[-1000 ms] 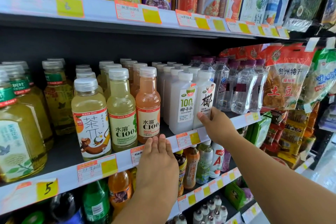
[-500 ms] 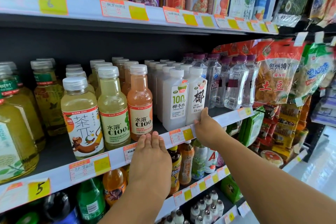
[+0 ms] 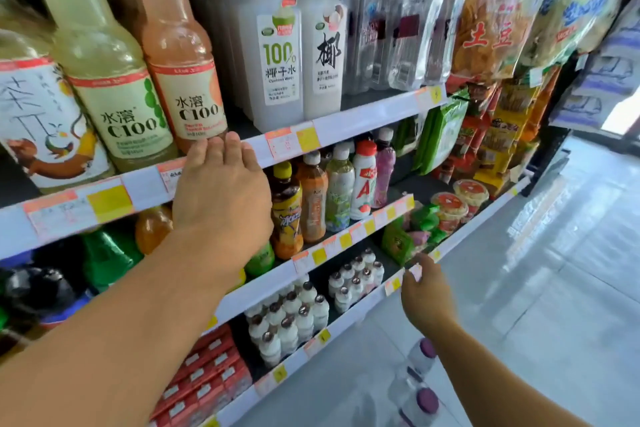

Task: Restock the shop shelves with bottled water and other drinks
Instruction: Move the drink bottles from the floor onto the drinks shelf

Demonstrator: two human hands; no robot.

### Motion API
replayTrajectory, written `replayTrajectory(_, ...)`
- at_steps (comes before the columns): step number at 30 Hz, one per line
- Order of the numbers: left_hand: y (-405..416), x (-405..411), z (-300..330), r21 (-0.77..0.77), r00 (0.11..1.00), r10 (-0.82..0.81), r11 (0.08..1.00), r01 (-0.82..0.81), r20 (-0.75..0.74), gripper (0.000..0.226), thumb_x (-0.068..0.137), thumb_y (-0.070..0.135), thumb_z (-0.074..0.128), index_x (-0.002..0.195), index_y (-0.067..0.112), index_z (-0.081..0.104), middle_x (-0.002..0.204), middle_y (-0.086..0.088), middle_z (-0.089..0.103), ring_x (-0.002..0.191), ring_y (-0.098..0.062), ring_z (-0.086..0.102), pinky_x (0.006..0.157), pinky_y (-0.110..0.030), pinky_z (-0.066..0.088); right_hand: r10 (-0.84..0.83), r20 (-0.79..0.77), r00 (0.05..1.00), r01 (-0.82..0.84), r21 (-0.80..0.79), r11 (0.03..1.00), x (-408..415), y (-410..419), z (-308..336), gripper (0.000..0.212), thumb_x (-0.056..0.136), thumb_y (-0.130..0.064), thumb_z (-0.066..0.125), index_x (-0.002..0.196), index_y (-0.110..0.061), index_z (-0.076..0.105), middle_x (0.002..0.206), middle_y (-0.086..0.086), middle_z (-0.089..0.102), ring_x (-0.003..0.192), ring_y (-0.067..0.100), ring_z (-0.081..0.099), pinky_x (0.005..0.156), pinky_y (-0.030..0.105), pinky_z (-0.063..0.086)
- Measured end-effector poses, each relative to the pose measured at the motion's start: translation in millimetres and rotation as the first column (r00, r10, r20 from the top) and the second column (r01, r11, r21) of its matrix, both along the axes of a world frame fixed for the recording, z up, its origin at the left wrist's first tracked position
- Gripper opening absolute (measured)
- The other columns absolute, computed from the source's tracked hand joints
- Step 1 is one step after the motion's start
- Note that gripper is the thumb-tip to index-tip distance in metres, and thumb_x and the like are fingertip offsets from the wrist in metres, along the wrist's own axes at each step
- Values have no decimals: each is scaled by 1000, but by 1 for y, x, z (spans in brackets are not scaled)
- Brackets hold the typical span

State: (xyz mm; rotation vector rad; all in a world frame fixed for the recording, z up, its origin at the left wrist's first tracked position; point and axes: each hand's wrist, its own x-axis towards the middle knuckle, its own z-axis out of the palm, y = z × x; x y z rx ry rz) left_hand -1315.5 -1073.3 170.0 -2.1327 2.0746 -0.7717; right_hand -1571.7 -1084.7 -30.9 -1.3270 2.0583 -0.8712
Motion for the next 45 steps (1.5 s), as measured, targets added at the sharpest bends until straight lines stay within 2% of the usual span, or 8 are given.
replayTrajectory(5, 3, 0, -27, -101, 994, 20, 994, -31, -107, 91, 89, 60, 41, 153, 4, 10, 163, -16, 4, 150, -31, 3, 121, -50, 3, -44, 0, 999, 42, 276, 960, -25, 57, -101, 45, 95, -17, 53, 140, -13, 54, 142, 13, 53, 120, 33, 59, 96, 34, 48)
replayTrajectory(9, 27, -22, -79, -181, 950, -142, 979, 93, -278, 85, 90, 51, 44, 153, 1, 15, 163, -17, 2, 151, -30, -1, 121, -50, 1, -24, -19, 1000, 30, 379, 925, -32, 85, -149, 41, 91, -14, 56, 132, -18, 60, 139, 10, 57, 123, 32, 58, 96, 34, 45)
replayTrajectory(15, 60, -54, -171, 131, 827, -76, 975, 179, -557, 82, 87, 54, 21, 156, 13, 8, 164, -4, -7, 151, -19, -9, 121, -36, -8, 152, -79, 985, -89, 521, 849, -50, 96, -188, 48, 88, -23, 45, 133, -32, 58, 132, 7, 61, 109, 32, 63, 88, 36, 51)
replayTrajectory(23, 76, -53, -216, 276, 779, 22, 941, 195, -626, 70, 98, 45, 38, 156, 15, 11, 165, -3, 1, 151, -17, -5, 121, -33, -7, 243, -183, 953, -128, 483, 866, -60, 103, -203, 54, 100, -15, 39, 148, -39, 41, 134, -1, 50, 108, 25, 60, 81, 33, 51)
replayTrajectory(28, 72, -53, -217, 331, 778, 76, 928, 174, -624, 71, 99, 45, 38, 156, 15, 9, 165, -2, 0, 151, -17, -5, 122, -34, -3, 242, -202, 949, -126, 461, 879, -59, 101, -205, 45, 101, -22, 41, 144, -37, 47, 125, 0, 51, 97, 25, 60, 80, 37, 54)
replayTrajectory(35, 80, -56, -221, 443, 754, 143, 872, 211, -641, 71, 99, 47, 40, 156, 16, 11, 165, -1, 2, 151, -16, -2, 122, -33, 0, 235, -165, 958, -142, 439, 887, -56, 99, -185, 39, 91, -23, 58, 130, -27, 59, 103, -3, 47, 79, 21, 55, 70, 29, 43)
replayTrajectory(41, 85, -61, -213, 540, 703, 221, 798, 268, -676, 74, 98, 50, 44, 156, 19, 11, 164, 4, 2, 151, -12, 2, 120, -30, 6, 234, -133, 963, -197, 244, 950, -40, 77, -112, 36, 83, -25, 68, 118, -25, 65, 99, 1, 57, 85, 22, 54, 67, 29, 42)
replayTrajectory(45, 77, -56, -192, 508, 677, 204, 813, 286, -707, 75, 95, 49, 52, 155, 20, 17, 164, 6, 11, 149, -12, 13, 118, -27, 14, 271, -121, 955, -269, 29, 963, -13, 64, -38, 35, 83, -33, 73, 117, -31, 62, 102, -1, 61, 89, 18, 55, 66, 26, 46)
